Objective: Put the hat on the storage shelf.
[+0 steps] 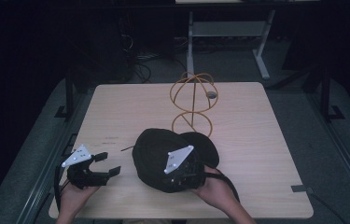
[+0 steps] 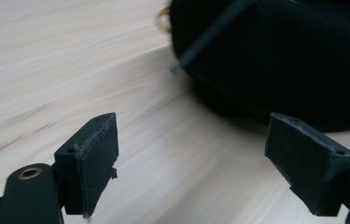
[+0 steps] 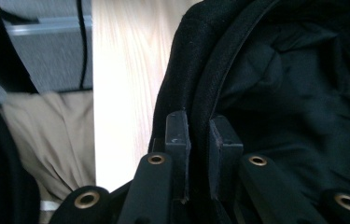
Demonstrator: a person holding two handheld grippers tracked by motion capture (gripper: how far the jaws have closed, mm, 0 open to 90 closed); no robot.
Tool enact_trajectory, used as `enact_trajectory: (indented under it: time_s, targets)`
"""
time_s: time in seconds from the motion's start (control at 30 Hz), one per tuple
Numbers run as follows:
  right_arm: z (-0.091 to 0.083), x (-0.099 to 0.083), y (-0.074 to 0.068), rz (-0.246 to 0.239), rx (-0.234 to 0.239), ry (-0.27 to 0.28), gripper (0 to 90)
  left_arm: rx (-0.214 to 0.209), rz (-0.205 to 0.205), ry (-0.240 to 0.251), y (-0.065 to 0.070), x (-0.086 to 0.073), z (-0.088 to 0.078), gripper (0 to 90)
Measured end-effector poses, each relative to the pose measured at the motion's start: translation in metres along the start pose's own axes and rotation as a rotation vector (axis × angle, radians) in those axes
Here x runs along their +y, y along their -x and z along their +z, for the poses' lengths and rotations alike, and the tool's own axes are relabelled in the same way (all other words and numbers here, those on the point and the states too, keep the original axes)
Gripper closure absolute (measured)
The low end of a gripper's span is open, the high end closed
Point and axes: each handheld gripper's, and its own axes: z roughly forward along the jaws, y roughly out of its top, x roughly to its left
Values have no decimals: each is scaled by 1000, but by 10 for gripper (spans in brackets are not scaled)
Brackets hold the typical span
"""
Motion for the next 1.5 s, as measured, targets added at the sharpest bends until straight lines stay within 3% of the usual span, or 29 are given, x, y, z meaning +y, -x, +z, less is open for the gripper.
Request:
enact_trajectory:
  time_s: [0.03, 0.07, 0.13, 0.37, 0.6, 0.77, 0.83, 1.0, 1.17, 1.37, 1.5]
  targets:
    - [-6, 1, 2, 6, 10, 20, 799, -21, 26, 7, 4, 2, 1, 168]
    - [-6, 1, 2, 6, 10, 20, 799, -21, 26, 7, 4, 2, 1, 168]
    - [-21, 4, 8, 26, 31, 59, 798, -72, 84, 31, 17, 10, 7, 167]
    - [-45, 7, 18, 66, 63, 145, 800, -149, 146, 49, 39, 23, 24, 168]
    - [-57, 14, 21, 53, 72, 177, 800, -159, 149, 105, 44, 34, 32, 162]
    - [-63, 18, 21, 51, 87, 201, 800, -153, 190, 110, 46, 36, 39, 160]
    - [-65, 22, 21, 61, 100, 214, 799, -176, 169, 134, 46, 39, 43, 191]
    - [-66, 30, 21, 41, 109, 224, 800, -184, 153, 190, 45, 47, 45, 230]
    - [-69, 37, 22, 27, 119, 242, 801, -201, 129, 237, 40, 49, 45, 399]
    - [-69, 40, 21, 11, 133, 232, 800, -239, 144, 227, 42, 51, 48, 575]
    - [-70, 38, 22, 26, 142, 241, 799, -259, 144, 226, 41, 53, 47, 719]
